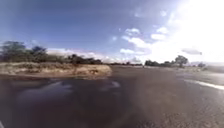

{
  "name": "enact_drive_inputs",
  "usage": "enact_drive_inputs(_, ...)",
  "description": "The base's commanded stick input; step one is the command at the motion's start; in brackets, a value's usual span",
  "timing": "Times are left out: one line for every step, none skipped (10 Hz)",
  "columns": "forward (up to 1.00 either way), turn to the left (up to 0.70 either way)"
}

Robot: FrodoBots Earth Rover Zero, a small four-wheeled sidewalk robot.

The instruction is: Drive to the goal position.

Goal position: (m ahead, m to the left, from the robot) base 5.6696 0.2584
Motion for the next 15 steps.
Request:
enact_drive_inputs(0.70, 0.00)
enact_drive_inputs(0.70, 0.00)
enact_drive_inputs(0.70, 0.00)
enact_drive_inputs(0.70, 0.00)
enact_drive_inputs(0.70, 0.00)
enact_drive_inputs(0.70, 0.00)
enact_drive_inputs(0.70, 0.00)
enact_drive_inputs(0.70, 0.00)
enact_drive_inputs(0.70, 0.00)
enact_drive_inputs(0.70, 0.00)
enact_drive_inputs(0.70, 0.00)
enact_drive_inputs(0.70, 0.00)
enact_drive_inputs(0.70, 0.00)
enact_drive_inputs(0.70, 0.00)
enact_drive_inputs(0.70, 0.00)
